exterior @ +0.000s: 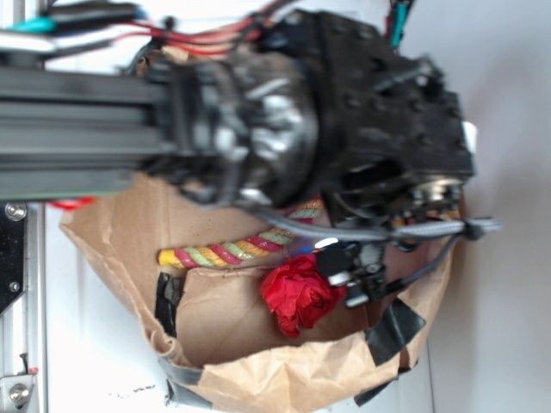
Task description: Grab the multicolored rope.
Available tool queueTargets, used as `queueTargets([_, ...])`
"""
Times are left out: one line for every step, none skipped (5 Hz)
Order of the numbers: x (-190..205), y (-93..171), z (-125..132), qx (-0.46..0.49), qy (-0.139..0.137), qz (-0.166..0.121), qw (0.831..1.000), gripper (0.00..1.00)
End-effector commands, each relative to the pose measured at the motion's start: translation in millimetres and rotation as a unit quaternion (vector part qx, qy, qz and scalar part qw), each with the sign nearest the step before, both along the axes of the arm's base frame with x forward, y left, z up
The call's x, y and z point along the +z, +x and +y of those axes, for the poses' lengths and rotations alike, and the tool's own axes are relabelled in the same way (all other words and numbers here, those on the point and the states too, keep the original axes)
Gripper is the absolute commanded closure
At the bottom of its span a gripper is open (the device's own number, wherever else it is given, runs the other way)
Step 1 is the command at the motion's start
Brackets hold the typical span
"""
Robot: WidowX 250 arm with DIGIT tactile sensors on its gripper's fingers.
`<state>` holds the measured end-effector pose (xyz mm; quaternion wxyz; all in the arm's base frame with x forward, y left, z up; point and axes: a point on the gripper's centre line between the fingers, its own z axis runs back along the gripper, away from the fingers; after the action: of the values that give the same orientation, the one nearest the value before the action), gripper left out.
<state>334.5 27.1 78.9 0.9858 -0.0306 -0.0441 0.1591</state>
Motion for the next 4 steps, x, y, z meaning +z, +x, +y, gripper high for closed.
queueTargets([0, 17, 4, 0.085, -0.005, -0.035, 0.996, 0.00])
queueTargets([-6, 17, 3, 0.085, 0.007, -0.033, 0.996, 0.00])
queueTargets([-14, 22, 11, 0.088, 0.022, -0.032, 0.995, 0.00])
queueTargets([-18, 26, 17, 0.075, 0.044, -0.042, 0.995, 0.00])
